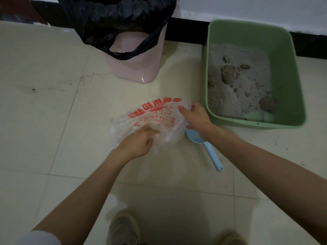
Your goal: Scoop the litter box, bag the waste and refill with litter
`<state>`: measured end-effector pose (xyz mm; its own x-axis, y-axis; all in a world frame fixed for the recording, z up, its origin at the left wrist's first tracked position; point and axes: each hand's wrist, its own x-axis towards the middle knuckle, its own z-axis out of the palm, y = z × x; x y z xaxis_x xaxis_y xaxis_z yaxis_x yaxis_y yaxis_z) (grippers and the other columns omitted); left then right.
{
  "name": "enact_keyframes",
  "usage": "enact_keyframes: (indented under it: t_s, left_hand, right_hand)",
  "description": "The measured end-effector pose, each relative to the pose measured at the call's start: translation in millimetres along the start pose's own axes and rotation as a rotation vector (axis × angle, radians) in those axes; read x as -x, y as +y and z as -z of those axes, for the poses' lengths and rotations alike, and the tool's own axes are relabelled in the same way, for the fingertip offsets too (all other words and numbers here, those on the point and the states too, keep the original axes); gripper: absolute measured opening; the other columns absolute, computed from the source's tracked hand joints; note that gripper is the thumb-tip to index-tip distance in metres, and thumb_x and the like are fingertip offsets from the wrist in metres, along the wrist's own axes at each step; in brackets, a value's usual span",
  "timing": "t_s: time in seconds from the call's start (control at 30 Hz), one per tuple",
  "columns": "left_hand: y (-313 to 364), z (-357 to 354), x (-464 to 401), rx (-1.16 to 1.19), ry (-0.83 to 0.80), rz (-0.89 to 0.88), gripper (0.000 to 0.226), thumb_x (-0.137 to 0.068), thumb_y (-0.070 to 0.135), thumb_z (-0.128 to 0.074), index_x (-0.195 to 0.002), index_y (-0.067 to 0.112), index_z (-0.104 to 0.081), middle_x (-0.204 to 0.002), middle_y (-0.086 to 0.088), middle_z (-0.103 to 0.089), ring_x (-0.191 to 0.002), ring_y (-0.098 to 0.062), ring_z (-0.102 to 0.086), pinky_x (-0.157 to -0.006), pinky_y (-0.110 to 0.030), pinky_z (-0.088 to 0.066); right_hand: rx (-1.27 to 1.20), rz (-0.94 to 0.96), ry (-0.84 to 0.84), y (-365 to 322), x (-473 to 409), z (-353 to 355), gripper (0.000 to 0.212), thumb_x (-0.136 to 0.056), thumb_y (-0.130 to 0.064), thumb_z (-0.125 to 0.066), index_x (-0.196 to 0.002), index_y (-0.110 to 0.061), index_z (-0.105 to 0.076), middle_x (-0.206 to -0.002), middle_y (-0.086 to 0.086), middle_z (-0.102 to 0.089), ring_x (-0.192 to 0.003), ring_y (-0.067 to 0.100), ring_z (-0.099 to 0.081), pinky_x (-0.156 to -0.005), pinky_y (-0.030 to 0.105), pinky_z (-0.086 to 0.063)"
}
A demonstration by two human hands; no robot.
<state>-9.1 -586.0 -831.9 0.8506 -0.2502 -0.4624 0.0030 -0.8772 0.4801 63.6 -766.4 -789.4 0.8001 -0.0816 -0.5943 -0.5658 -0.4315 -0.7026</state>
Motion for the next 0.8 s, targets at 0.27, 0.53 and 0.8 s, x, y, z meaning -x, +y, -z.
enact_keyframes:
  t_s: [0.27,0.53,0.8]
  left_hand:
    - [10.2,17.7,-22.6,-0.238,-0.120,0.196,0.097,-0.072,0.068,-0.058,-0.146,0.038,-0.003,-0.158,-0.002,-0.002,-0.141,-0.032,-0.017,-0.110,-0.053,-0.020]
    - [35.2,24.4,-25.2,-0.163,0.200,-0.023,0.045,-0.091,0.029,-0.052,-0.134,0.020,-0.045,-0.141,-0.004,-0.044,-0.128,-0.023,-0.043,-0.103,-0.041,-0.039]
    - [56.0,32.3,-20.6,-0.073,0.223,-0.195,0.036,-0.092,0.016,-0.050,-0.127,0.014,-0.054,-0.135,-0.007,-0.053,-0.128,-0.022,-0.045,-0.108,-0.029,-0.031]
  right_hand:
    - [0.638,0.159,-0.021,51.9,36.4,38.7,0.039,-0.093,-0.030,-0.049,-0.063,-0.006,-0.046,-0.066,0.019,-0.059,-0.070,0.033,-0.062,-0.067,0.037,-0.049]
    - [0.735,-0.092,-0.218,88.0,18.3,67.7,0.045,-0.087,-0.048,-0.058,-0.105,-0.007,-0.055,-0.111,0.015,-0.055,-0.102,0.028,-0.056,-0.072,0.030,-0.042]
    - [0.311,-0.177,-0.417,90.3,26.2,65.6,0.006,-0.089,0.004,-0.045,-0.093,0.002,-0.048,-0.072,0.012,-0.056,-0.062,0.019,-0.053,-0.068,0.036,-0.048]
